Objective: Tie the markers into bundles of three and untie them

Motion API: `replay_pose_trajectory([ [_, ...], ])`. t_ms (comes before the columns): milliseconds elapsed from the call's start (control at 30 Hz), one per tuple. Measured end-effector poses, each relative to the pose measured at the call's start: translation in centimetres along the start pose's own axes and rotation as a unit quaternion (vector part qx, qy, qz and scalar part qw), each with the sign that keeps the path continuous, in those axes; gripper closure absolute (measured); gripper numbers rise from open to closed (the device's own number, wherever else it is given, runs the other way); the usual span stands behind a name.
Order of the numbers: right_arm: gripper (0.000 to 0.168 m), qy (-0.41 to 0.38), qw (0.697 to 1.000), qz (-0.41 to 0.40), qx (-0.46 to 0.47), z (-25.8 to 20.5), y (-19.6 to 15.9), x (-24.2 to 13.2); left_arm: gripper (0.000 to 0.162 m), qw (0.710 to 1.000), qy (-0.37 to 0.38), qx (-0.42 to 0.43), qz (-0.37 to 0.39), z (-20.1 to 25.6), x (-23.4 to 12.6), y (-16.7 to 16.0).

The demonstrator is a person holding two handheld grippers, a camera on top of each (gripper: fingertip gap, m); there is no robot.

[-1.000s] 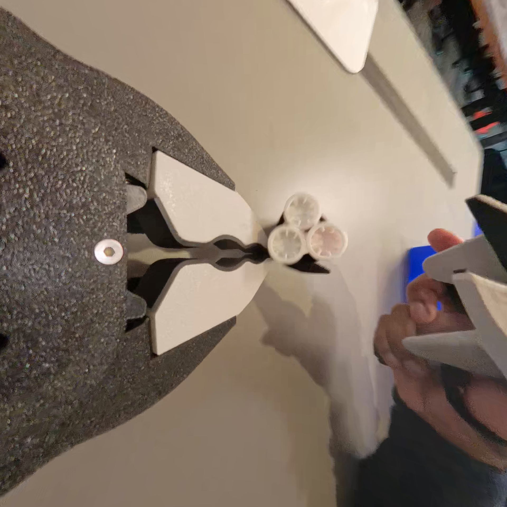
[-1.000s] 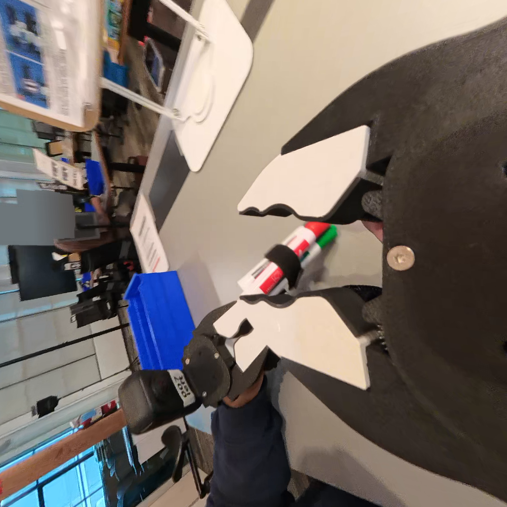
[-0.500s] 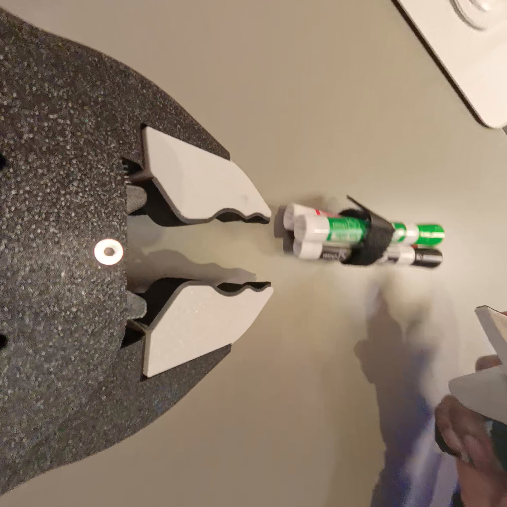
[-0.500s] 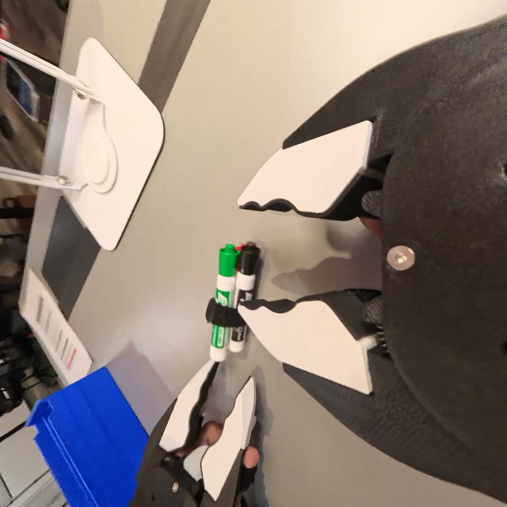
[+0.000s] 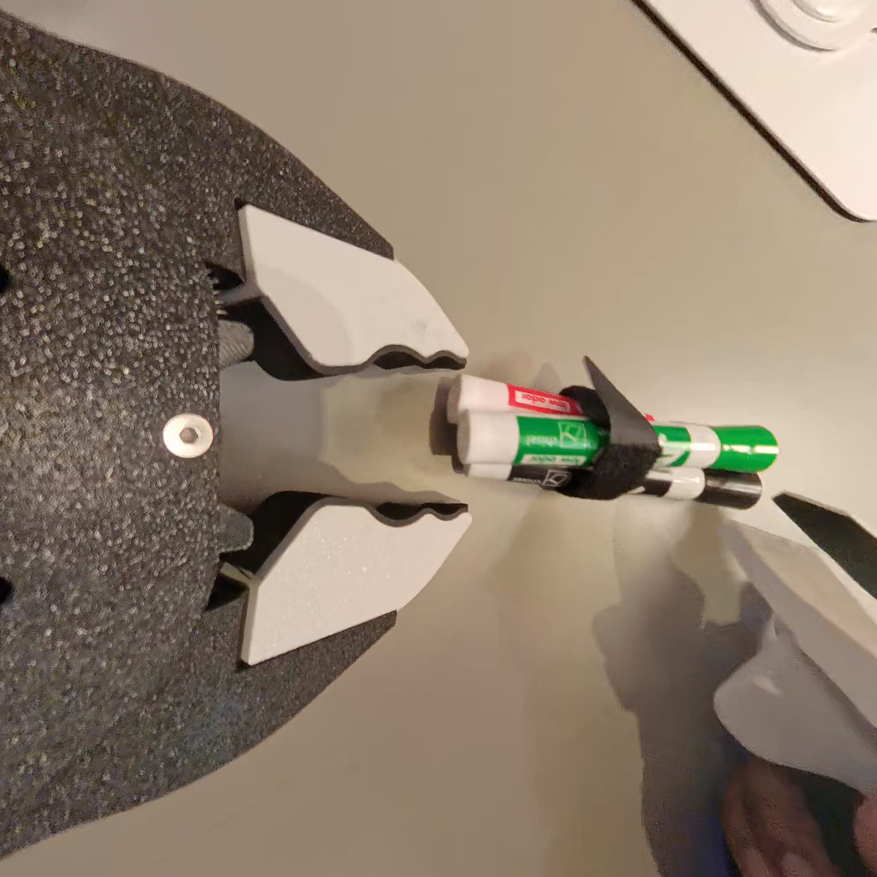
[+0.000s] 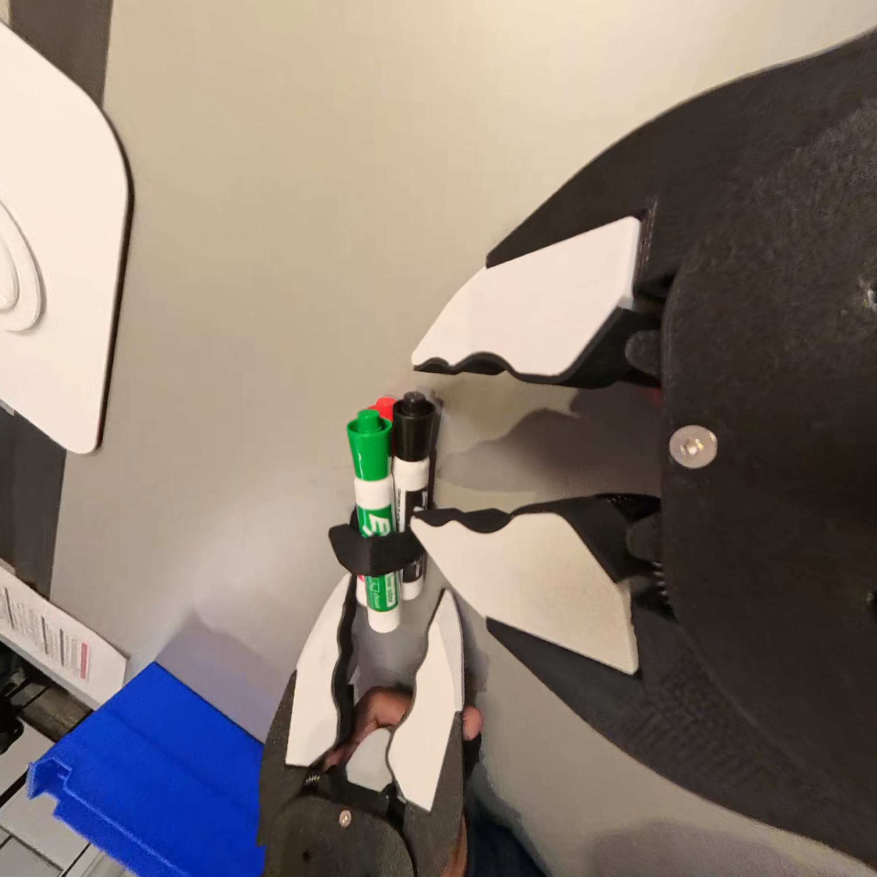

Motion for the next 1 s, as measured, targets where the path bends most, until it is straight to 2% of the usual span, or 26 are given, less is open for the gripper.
replay_pose_trajectory([
  [133, 0.115, -0.014, 1.000, 0.005, -0.019, -0.9, 0.0, 0.7, 0.107, 0.997, 0.030, 0.066, -0.006, -0.2, 0.8, 0.8],
  [267, 0.119, -0.028, 0.999, 0.021, -0.030, -0.9, 0.3, 0.7, 0.122, 0.995, 0.028, 0.091, -0.008, -0.1, 1.3, 1.4],
  [367, 0.115, -0.018, 0.999, 0.003, -0.029, -1.4, 0.0, 1.1, 0.122, 0.995, 0.025, 0.094, -0.004, -0.1, 1.5, 1.4],
  [733, 0.102, -0.014, 0.999, 0.020, -0.027, -2.8, 0.2, 1.3, 0.123, 0.995, -0.001, 0.099, 0.000, 0.2, 1.4, 1.3],
  [1000, 0.105, 0.027, 0.998, 0.063, -0.015, -3.3, 0.8, 0.5, 0.124, 0.996, -0.018, 0.086, 0.023, 0.2, 0.9, 1.2],
])
Point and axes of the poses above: each gripper's, where its closed fingertips meet, x out along the fingers, y out of its top, z = x × y across the jaws, the point moved 5 cm from there along -x, back along the fingers, and after that the axes turned 4 degrees about -y, right-handed, at the moved point
